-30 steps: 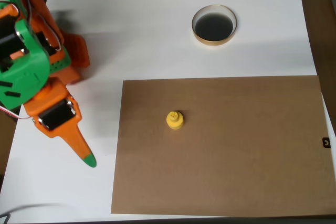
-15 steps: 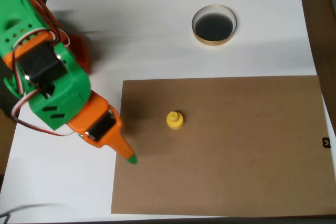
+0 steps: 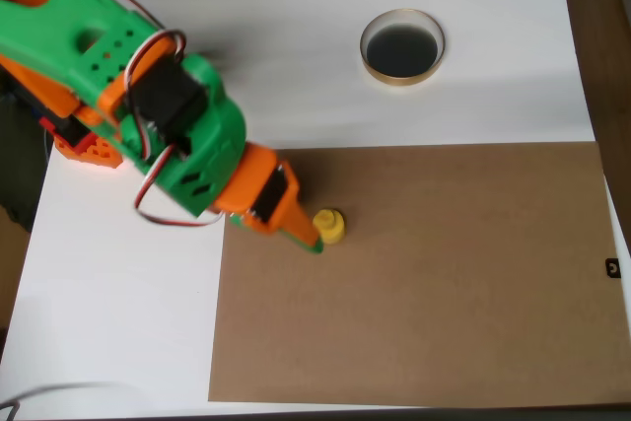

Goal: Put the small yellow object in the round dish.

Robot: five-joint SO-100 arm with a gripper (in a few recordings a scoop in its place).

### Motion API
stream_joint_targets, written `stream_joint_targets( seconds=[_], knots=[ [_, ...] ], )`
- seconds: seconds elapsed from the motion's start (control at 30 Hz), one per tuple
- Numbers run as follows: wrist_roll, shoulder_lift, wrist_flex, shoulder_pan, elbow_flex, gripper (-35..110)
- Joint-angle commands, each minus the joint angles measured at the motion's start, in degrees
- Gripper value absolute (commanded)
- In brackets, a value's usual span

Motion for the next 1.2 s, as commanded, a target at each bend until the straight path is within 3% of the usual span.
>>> stream_joint_targets(
  seconds=[0.0,1.17],
  knots=[
    [-0.5,0.7,1.0,-5.4,-3.4,23],
    [0.4,-19.1,-3.6,-8.2,-15.9,19]
  ],
)
